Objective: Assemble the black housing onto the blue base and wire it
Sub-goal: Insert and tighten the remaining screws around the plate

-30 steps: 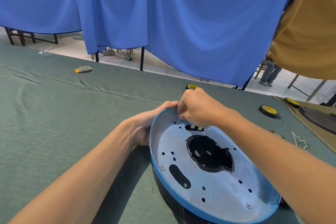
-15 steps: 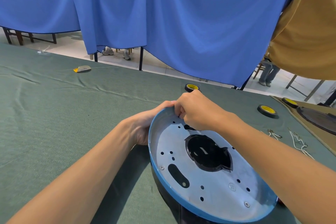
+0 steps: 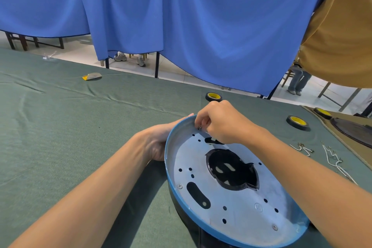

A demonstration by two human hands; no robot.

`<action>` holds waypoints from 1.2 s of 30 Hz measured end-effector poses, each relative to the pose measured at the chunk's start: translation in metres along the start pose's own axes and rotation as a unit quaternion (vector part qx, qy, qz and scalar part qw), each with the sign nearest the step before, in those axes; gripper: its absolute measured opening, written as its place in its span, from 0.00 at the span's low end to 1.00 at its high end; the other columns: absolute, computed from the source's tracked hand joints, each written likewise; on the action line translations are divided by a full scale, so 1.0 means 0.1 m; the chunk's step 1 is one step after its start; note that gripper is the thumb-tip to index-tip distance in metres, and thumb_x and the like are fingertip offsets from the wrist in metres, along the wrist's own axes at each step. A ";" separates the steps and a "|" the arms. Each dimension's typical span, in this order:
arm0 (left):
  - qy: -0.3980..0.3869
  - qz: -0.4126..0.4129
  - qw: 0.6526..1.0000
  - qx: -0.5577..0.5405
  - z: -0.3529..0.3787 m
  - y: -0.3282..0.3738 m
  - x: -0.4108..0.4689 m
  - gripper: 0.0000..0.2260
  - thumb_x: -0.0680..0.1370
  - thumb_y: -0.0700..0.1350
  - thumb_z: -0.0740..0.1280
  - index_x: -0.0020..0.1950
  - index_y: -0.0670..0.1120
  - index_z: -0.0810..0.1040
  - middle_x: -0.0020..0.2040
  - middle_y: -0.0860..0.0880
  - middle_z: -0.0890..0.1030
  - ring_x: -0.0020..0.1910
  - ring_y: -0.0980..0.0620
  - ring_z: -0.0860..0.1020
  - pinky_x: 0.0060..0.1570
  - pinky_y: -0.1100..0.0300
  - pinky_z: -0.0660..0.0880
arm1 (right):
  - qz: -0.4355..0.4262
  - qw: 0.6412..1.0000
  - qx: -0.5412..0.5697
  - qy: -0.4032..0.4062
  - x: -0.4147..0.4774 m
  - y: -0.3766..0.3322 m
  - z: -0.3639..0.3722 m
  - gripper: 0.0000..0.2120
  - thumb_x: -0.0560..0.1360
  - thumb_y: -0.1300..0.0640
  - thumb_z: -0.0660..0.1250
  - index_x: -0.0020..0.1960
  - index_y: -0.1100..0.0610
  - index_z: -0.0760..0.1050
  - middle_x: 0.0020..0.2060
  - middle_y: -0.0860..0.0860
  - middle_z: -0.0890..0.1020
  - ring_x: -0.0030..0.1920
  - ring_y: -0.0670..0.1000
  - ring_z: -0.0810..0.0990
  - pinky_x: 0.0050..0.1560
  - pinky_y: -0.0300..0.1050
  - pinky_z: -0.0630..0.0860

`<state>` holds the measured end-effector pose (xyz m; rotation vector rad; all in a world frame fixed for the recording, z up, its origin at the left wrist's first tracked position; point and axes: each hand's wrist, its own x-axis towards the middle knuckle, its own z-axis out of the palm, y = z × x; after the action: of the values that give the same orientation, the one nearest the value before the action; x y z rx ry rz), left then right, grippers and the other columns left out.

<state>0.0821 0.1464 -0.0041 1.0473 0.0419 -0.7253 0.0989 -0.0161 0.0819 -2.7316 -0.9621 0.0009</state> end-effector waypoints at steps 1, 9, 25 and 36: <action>-0.011 0.001 1.000 0.009 0.02 0.01 -0.01 0.24 0.78 0.61 0.63 0.40 0.42 0.85 0.40 0.45 0.85 0.36 0.49 0.82 0.40 0.58 0.79 | 0.002 1.000 0.007 -0.009 0.00 0.00 -0.02 0.15 0.71 0.69 0.62 0.44 0.54 0.84 0.33 0.46 0.82 0.40 0.47 0.80 0.43 0.46 0.81; -0.004 -0.007 1.000 0.012 0.03 0.01 -0.01 0.17 0.77 0.55 0.66 0.42 0.42 0.83 0.41 0.45 0.83 0.37 0.49 0.80 0.42 0.56 0.77 | 0.005 0.999 -0.024 0.020 0.03 0.03 0.04 0.07 0.76 0.55 0.69 0.39 0.53 0.80 0.38 0.53 0.82 0.43 0.54 0.78 0.42 0.49 0.78; 0.022 0.009 1.000 0.020 0.01 0.03 -0.06 0.31 0.71 0.69 0.68 0.52 0.41 0.82 0.49 0.42 0.83 0.44 0.44 0.81 0.50 0.52 0.78 | -0.015 0.996 -0.084 -0.009 0.03 0.03 0.02 0.09 0.77 0.53 0.67 0.43 0.57 0.80 0.37 0.54 0.80 0.40 0.55 0.79 0.43 0.54 0.79; 0.041 0.009 0.999 0.034 0.02 0.05 -0.07 0.27 0.70 0.67 0.71 0.46 0.42 0.84 0.43 0.43 0.83 0.38 0.46 0.82 0.42 0.55 0.80 | -0.052 0.995 -0.085 0.033 -0.02 0.06 0.10 0.13 0.78 0.51 0.65 0.35 0.51 0.72 0.33 0.51 0.76 0.37 0.54 0.76 0.39 0.49 0.75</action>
<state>0.0791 0.1495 0.0032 1.1398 0.0780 -0.6711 0.1000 -0.0200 0.0710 -2.8088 -1.1329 -0.1959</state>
